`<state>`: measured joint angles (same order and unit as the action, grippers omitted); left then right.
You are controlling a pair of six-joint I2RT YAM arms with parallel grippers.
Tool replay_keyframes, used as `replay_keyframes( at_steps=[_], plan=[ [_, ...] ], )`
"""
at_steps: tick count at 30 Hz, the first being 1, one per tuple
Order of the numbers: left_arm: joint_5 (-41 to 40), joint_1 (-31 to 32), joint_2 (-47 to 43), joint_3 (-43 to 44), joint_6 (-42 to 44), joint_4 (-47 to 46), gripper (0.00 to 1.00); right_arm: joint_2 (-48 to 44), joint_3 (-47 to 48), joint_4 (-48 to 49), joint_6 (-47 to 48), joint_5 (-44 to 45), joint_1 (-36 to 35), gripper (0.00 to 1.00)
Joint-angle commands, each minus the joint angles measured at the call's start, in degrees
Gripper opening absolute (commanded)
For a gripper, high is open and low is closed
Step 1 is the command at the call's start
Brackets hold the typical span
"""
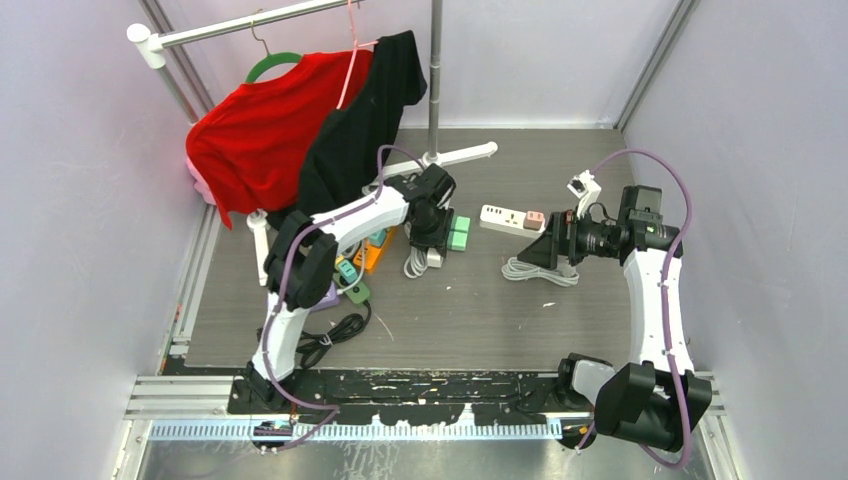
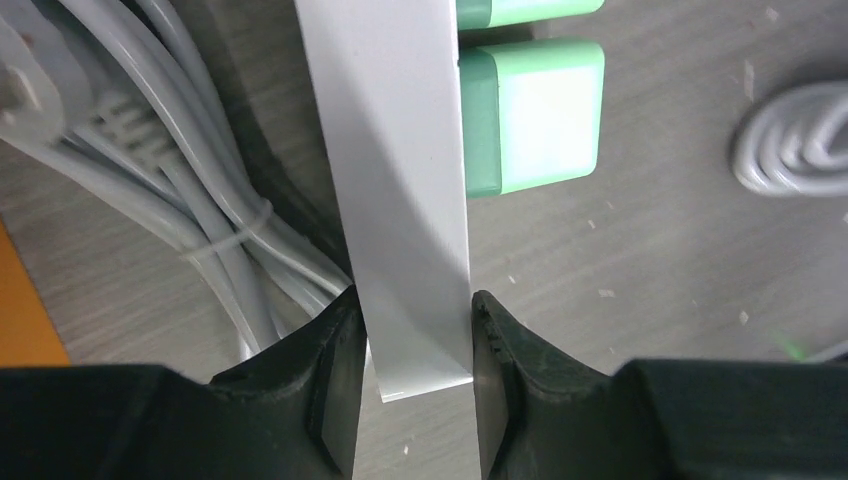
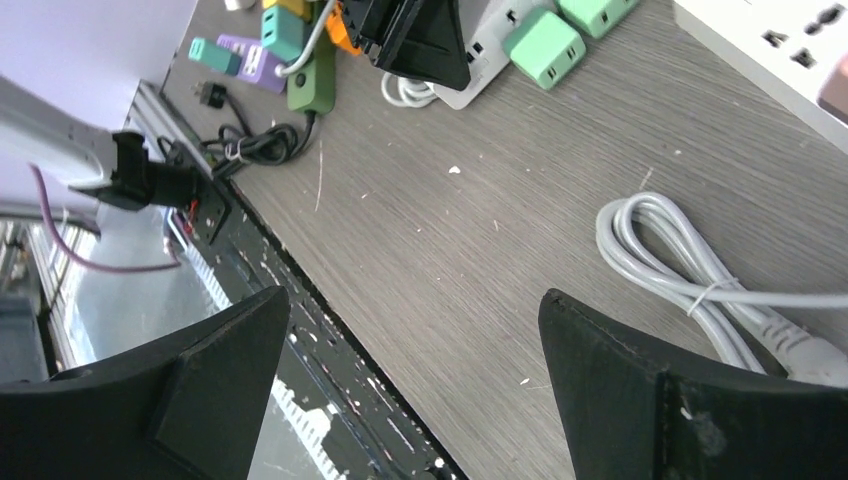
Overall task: Pull the plug off the socket
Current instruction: Pick up the socket from the center of the board.
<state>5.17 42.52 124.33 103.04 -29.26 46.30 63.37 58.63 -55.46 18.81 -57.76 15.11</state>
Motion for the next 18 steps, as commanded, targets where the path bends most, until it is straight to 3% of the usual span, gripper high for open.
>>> replay_keyframes(
  at_steps=[1, 4, 6, 9, 14, 18],
  plan=[
    [10.61, 0.21, -11.82, -7.41, 1.64, -14.15, 0.00, -2.24, 2.68, -4.05, 13.26, -7.48, -0.35, 1.00],
    [15.02, 0.15, -16.14, -13.87, -0.48, -20.51, 0.00, -3.33, 2.19, -3.97, 17.26, -10.28, -0.29, 1.00],
    [17.51, 0.06, -18.80, -16.82, -2.40, -23.24, 0.00, -3.75, 1.65, -0.83, 14.00, -10.18, -0.75, 1.00],
    [18.97, -0.20, -22.82, -20.70, -6.42, -27.55, 0.00, -3.99, -0.77, 16.55, -11.59, -3.00, -1.65, 1.00],
    [21.93, -0.19, -25.32, -27.80, -15.19, -38.43, 0.00, -4.52, -5.03, 32.72, -39.20, 4.75, -5.38, 0.99],
    [24.32, -0.19, -24.87, -31.06, -19.67, -43.39, 0.00, -4.59, -10.83, 37.82, -56.74, 11.71, -7.06, 0.98]
  ],
)
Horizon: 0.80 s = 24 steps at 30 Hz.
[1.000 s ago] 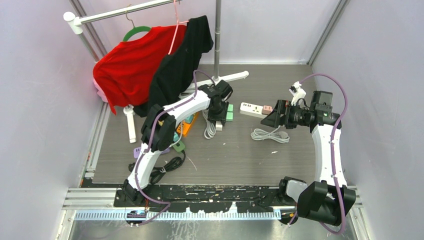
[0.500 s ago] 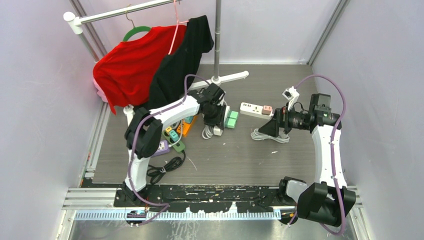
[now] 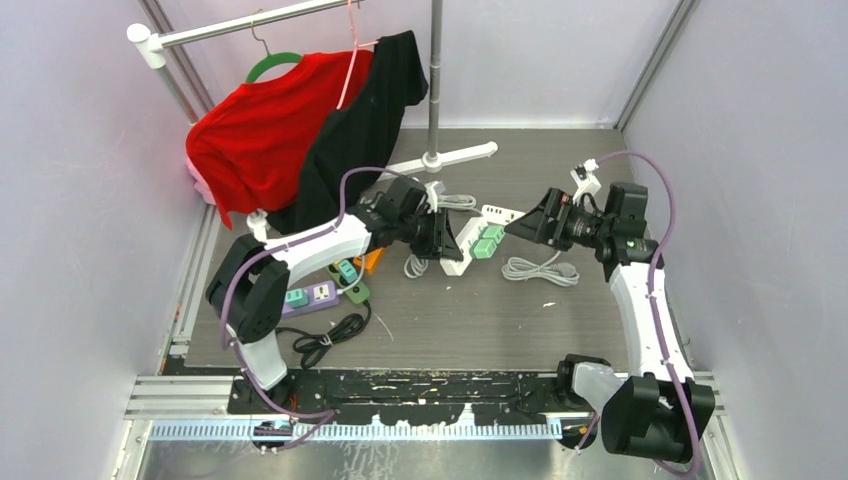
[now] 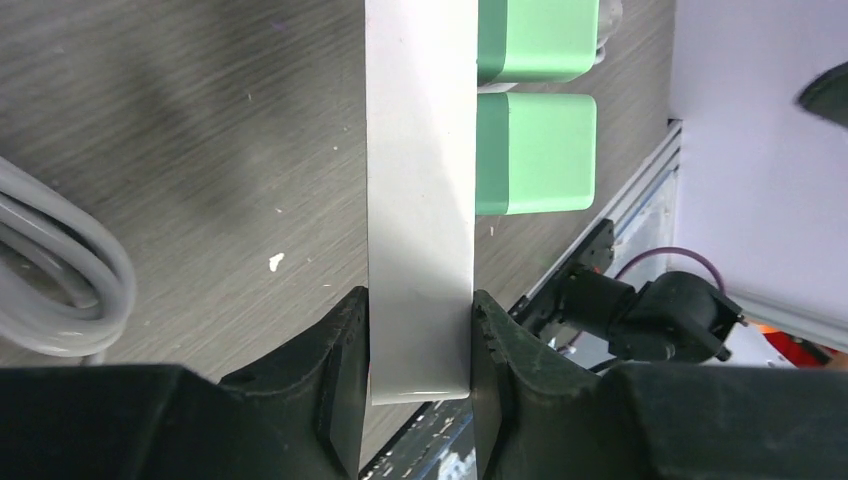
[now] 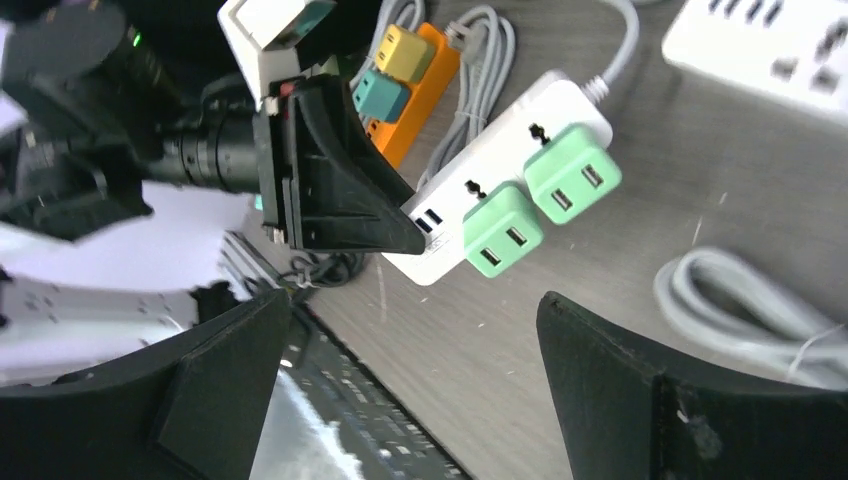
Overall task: Pull the plug off the socket
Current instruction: Pick up the socket from the center of the board, then place the socket at the center of the board.
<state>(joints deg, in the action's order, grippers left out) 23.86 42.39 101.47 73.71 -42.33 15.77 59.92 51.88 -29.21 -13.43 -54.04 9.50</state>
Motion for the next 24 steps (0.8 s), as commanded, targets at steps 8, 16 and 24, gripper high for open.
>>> replay_keyframes(
  at_steps=[8, 16, 24],
  plan=[
    [5.77, -0.03, -2.21, -7.54, -13.10, -21.44, 0.00, 0.11, -13.63, 13.75, -35.53, 16.99, -4.13, 0.90],
    [5.02, 1.54, -0.47, -8.55, -14.74, -23.82, 0.00, 4.32, -14.97, 20.67, -36.84, 21.06, -8.35, 0.80],
    [3.40, 3.63, 0.82, -5.88, -12.20, -20.19, 0.00, 10.53, -11.99, 24.01, -37.14, 24.64, -12.29, 0.69]
  ],
)
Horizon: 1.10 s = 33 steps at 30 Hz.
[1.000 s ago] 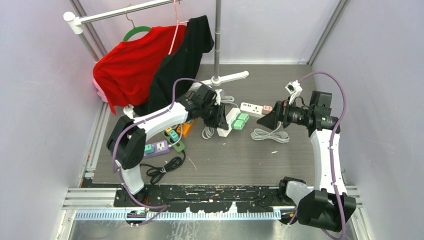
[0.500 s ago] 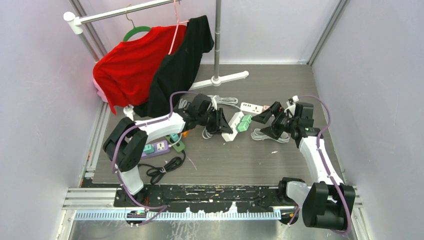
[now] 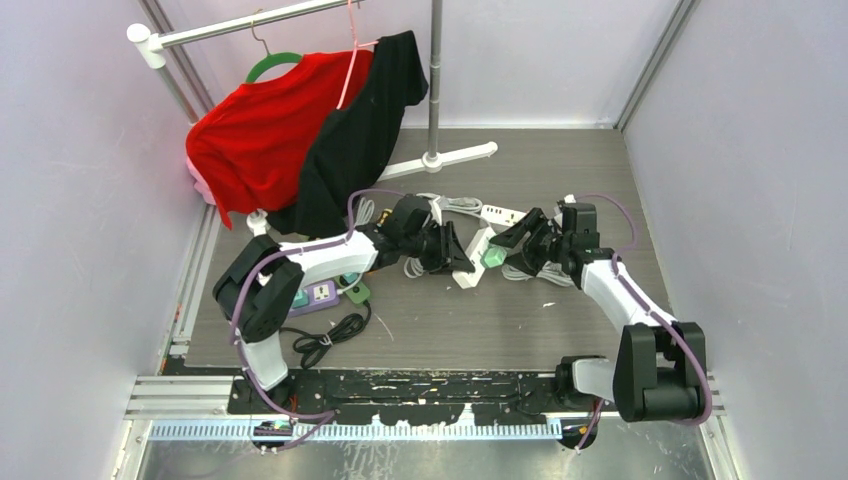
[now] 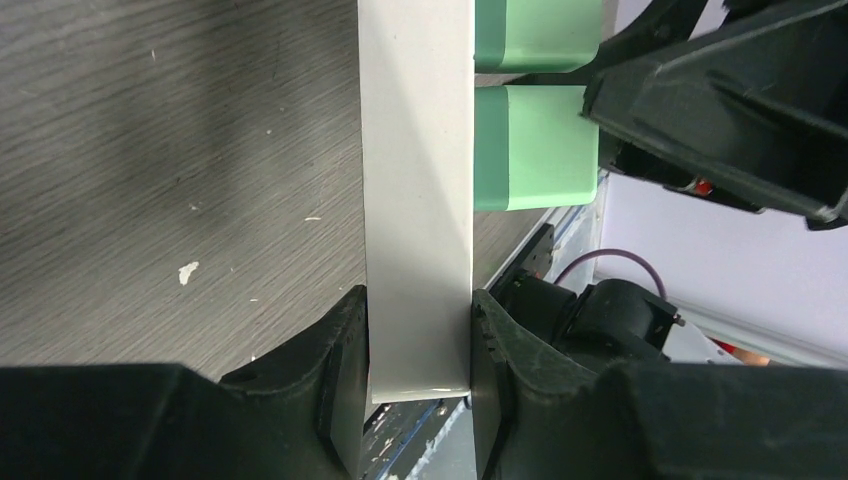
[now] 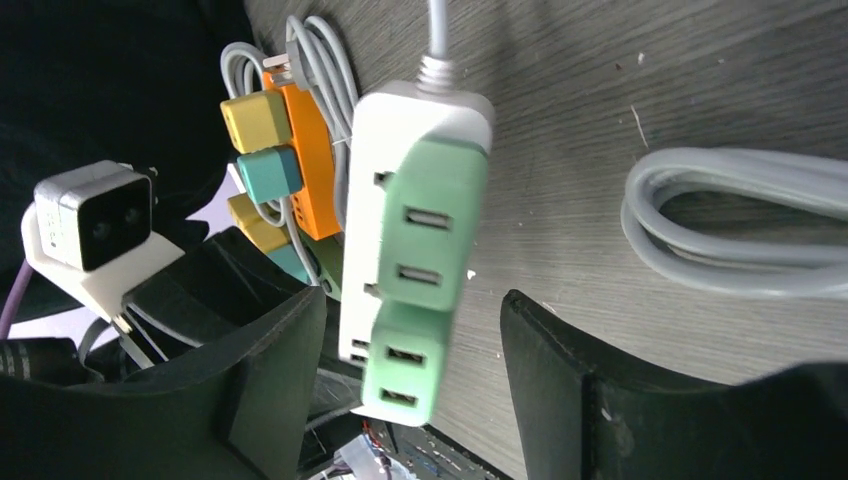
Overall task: Pull the plug off the socket
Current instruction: Place the socket at the center of the board.
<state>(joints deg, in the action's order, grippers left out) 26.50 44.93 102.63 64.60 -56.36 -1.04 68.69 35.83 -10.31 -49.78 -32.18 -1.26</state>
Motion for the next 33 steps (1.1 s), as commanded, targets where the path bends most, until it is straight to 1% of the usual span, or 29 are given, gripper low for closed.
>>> replay_keyframes(
  at_steps=[1, 6, 11, 13, 17, 18, 19, 22, 23, 24, 28, 31, 32, 33],
  plan=[
    [0.44, 1.31, -0.39, 3.44, 2.32, -2.67, 0.00, 2.65, 4.55, 5.04, -0.68, 3.04, -1.94, 0.67],
    [-0.80, 1.72, -1.29, 3.60, 4.13, -0.55, 0.00, 4.46, 4.91, 4.14, 0.15, 4.13, -5.17, 0.50],
    [-0.75, 1.80, -1.50, 3.51, 4.48, -0.59, 0.00, 5.39, 4.19, 3.63, 0.38, 5.02, -6.82, 0.46],
    [-0.74, 1.91, -1.68, 3.32, 4.58, -0.78, 0.00, 5.86, 4.39, 3.71, 0.89, 5.04, -7.12, 0.43],
    [-0.71, 1.93, -1.97, 2.95, 4.53, -0.91, 0.01, 6.14, 4.74, 3.97, 2.93, 4.62, -7.73, 0.31],
    [-0.63, 1.92, -2.16, 2.84, 4.46, -0.94, 0.04, 6.14, 4.74, 4.05, 3.38, 4.63, -7.79, 0.28],
    [-0.54, 1.95, -2.27, 2.80, 4.35, -0.98, 0.11, 6.11, 4.73, 4.06, 3.96, 4.67, -7.74, 0.25],
    [-0.25, 1.88, -2.77, 2.37, 3.62, -1.20, 0.38, 5.67, 4.66, 4.27, 6.00, 4.21, -7.75, 0.18],
    [-0.04, 1.80, -2.99, 2.23, 3.48, -1.36, 0.46, 5.41, 4.60, 4.55, 6.83, 3.78, -7.75, 0.17],
    [0.25, 1.71, -3.20, 1.95, 3.33, -1.54, 0.51, 5.24, 4.53, 5.11, 7.75, 2.99, -7.79, 0.15],
    [1.98, 0.07, -4.40, 0.24, 1.90, -2.47, 0.67, 4.81, 4.69, 6.27, 14.18, -0.13, -7.78, 0.13],
    [3.08, -2.21, -6.53, -3.37, 0.20, -6.04, 0.80, 4.70, 5.15, 5.67, 21.23, -3.47, -7.79, 0.12],
    [3.11, -2.90, -7.37, -4.83, -0.20, -7.36, 0.83, 4.70, 5.39, 5.02, 24.01, -4.75, -7.76, 0.12],
    [3.10, -3.69, -8.35, -6.04, -0.33, -8.57, 0.83, 4.71, 5.46, 4.24, 26.65, -6.40, -7.79, 0.12]
  ],
)
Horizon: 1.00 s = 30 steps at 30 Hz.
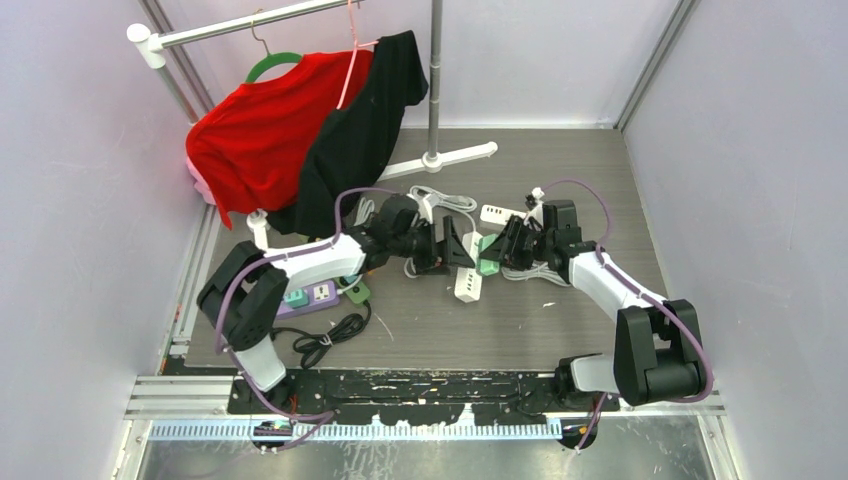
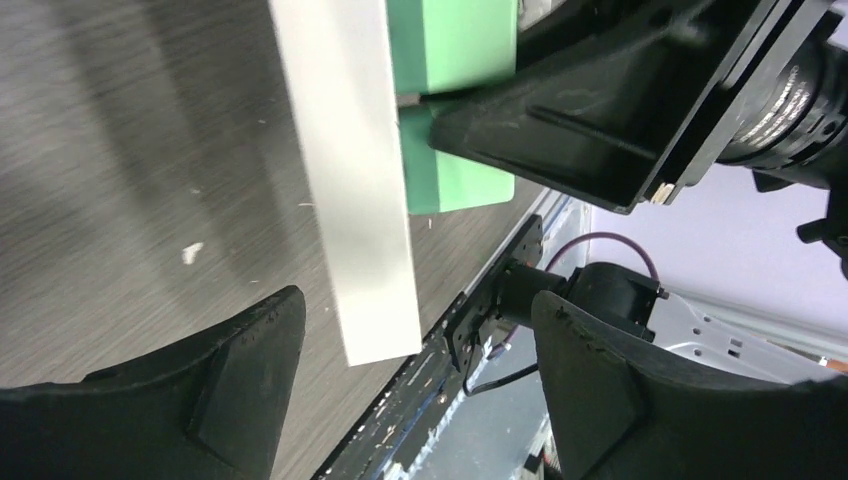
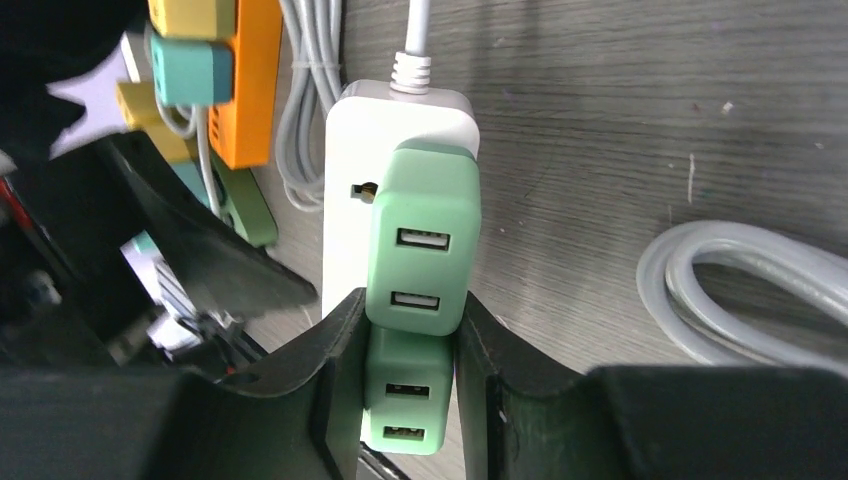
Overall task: Pull the plug off the socket
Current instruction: Place the socket at the center of the board.
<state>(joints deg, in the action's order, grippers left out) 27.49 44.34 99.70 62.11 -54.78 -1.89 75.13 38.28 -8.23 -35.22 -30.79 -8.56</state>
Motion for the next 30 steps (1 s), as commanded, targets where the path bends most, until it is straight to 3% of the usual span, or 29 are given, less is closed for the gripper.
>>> replay_keyframes(
  at_steps=[1, 6, 10, 15, 18, 22, 26, 30],
  plan=[
    [1.94, -3.70, -6.25, -4.52, -1.84, -8.26, 0.84, -1.74, 3.10, 1.25, 15.05, -9.15, -0.55, 0.12],
    [1.13, -5.68, -9.83, -6.67, 0.04, -7.86, 0.84, -2.23, 6.22, -10.81, 33.52, -12.56, -2.24, 0.12],
    [-0.79, -6.10, -13.61, -8.02, 5.85, -6.60, 0.80, -2.34, 12.30, -25.61, 54.21, -10.76, -5.23, 0.12],
    [-1.51, -6.12, -19.64, -15.98, 10.98, -17.85, 0.79, -1.46, 17.26, -42.51, 81.51, -3.55, -9.94, 0.13],
    [-0.80, -6.10, -22.59, -20.74, 14.59, -22.77, 0.80, -1.18, 16.82, -47.27, 92.44, 2.34, -13.53, 0.15],
    [-5.02, -4.40, -28.21, -27.36, 24.53, -23.40, 0.80, -0.82, 14.45, -46.28, 98.69, 9.64, -17.16, 0.17],
    [-13.07, 0.06, -34.90, -33.83, 37.32, -24.21, 0.86, -0.26, 13.68, -44.70, 99.78, 12.75, -19.94, 0.19],
    [-15.63, 1.69, -37.77, -36.13, 41.31, -23.71, 0.87, 0.36, 12.78, -44.59, 100.83, 14.04, -21.34, 0.33]
  ],
)
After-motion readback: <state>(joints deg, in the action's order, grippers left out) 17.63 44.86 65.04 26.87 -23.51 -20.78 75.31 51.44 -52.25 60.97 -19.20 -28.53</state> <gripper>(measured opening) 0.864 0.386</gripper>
